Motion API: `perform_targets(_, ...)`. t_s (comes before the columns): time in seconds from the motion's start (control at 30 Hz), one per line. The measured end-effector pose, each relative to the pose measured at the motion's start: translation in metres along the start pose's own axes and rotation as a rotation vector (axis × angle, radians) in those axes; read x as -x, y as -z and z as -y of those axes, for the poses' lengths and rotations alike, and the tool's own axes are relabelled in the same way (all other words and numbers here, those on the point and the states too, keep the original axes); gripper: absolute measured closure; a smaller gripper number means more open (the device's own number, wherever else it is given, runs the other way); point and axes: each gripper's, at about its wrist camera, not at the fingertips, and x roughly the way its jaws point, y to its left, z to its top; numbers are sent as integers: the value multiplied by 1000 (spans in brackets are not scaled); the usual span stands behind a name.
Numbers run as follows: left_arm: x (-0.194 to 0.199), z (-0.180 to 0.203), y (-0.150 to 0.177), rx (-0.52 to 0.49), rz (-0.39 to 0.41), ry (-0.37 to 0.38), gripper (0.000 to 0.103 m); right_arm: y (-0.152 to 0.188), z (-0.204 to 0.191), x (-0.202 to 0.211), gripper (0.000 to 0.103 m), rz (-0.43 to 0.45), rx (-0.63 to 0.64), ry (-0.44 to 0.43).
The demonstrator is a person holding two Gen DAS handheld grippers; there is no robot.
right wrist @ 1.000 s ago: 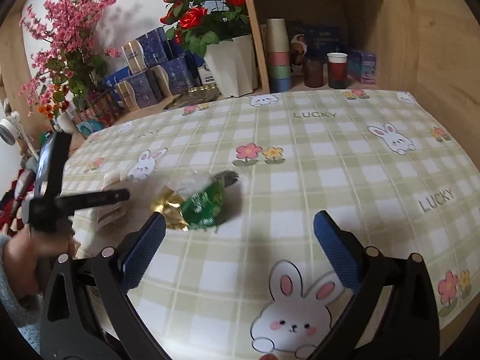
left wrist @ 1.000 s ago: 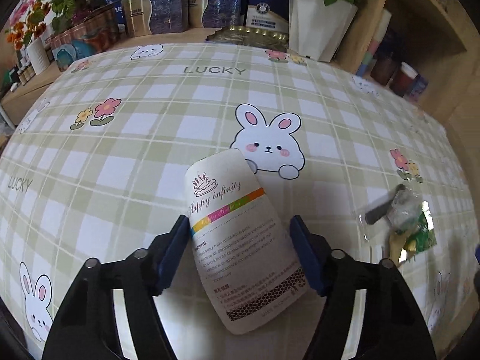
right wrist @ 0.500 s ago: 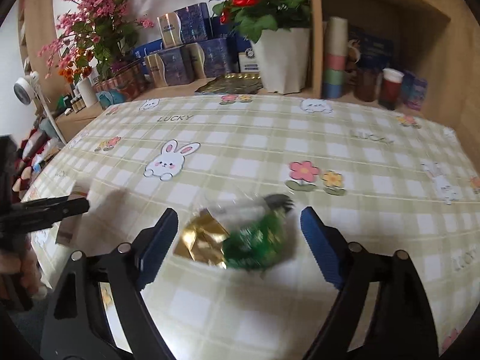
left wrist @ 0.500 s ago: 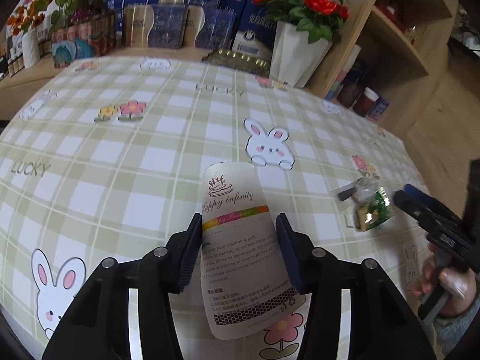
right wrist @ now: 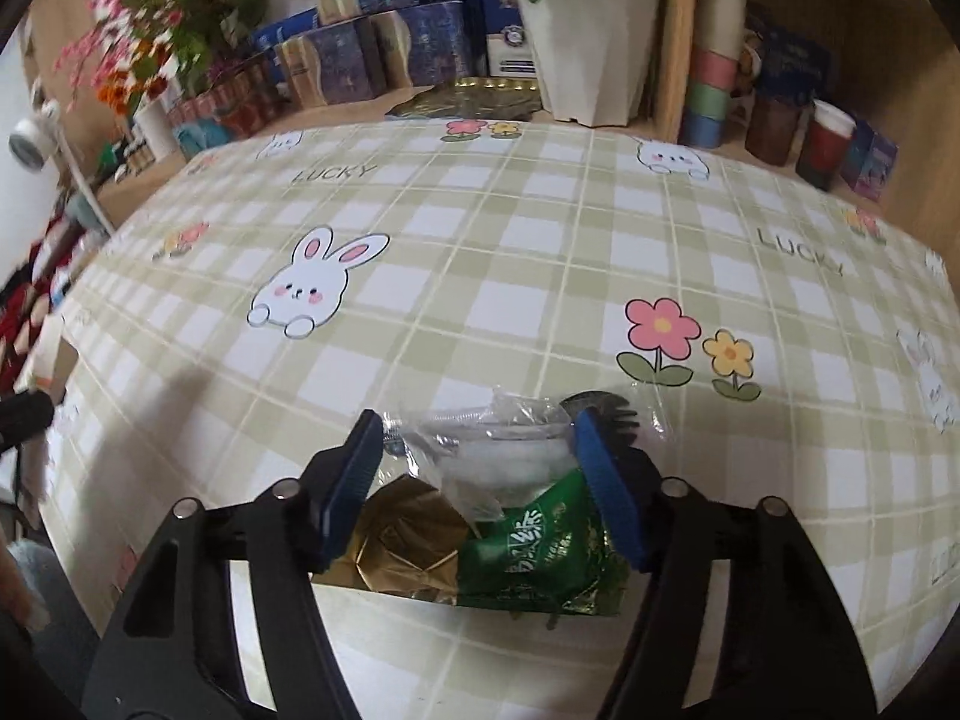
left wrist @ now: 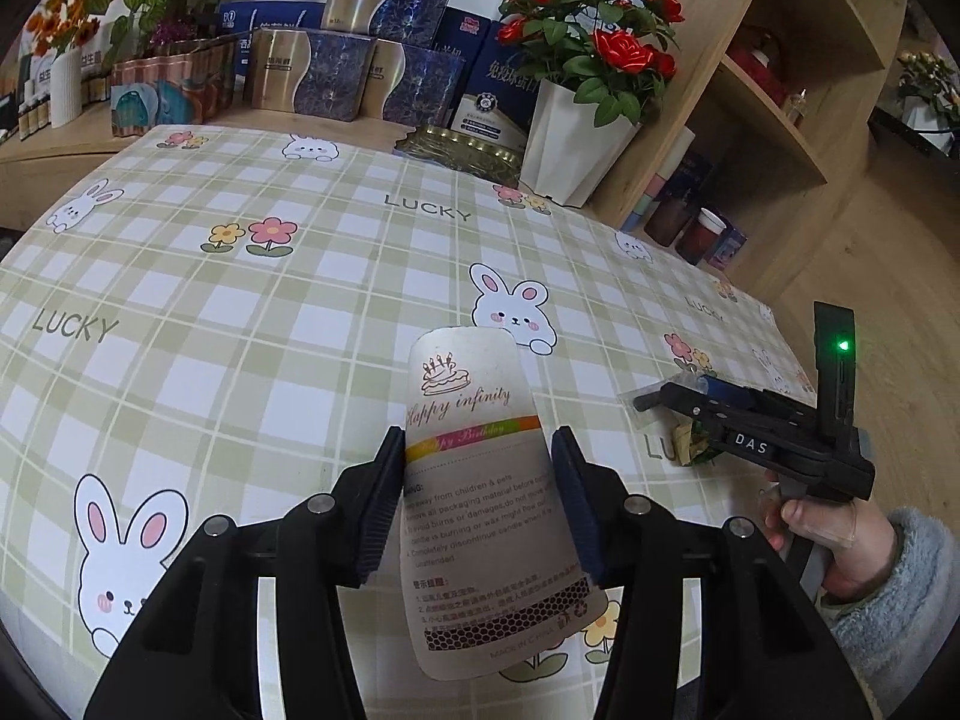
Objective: Collect trash
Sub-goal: 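Grasp the gold-green snack bag and clear wrapper with the right tool while the left tool holds the card, then carry the card over the bin and open the left tool while the right tool carries the wrapper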
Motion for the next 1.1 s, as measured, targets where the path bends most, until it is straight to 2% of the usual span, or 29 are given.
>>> perform_targets(0.17, 2, -3, 5, 23, -10, 6, 55, 3, 1, 23, 54, 101, 1, 29)
perform_targets(0.33, 7, 0, 10, 17, -11, 1, 55, -2, 4, 44, 55, 218, -29, 25)
perform_targets(0.43, 12, 2, 10, 13, -5, -3, 55, -6, 6, 55, 55, 256, -49, 13)
perform_targets(0.7, 31, 11, 12, -5, 9, 4, 55, -3, -5, 81, 55, 274, -32, -21)
perform_targets(1.1, 90, 19, 38, -15, 32, 43, 55, 43, -41, 130, 55, 278, -66, -95)
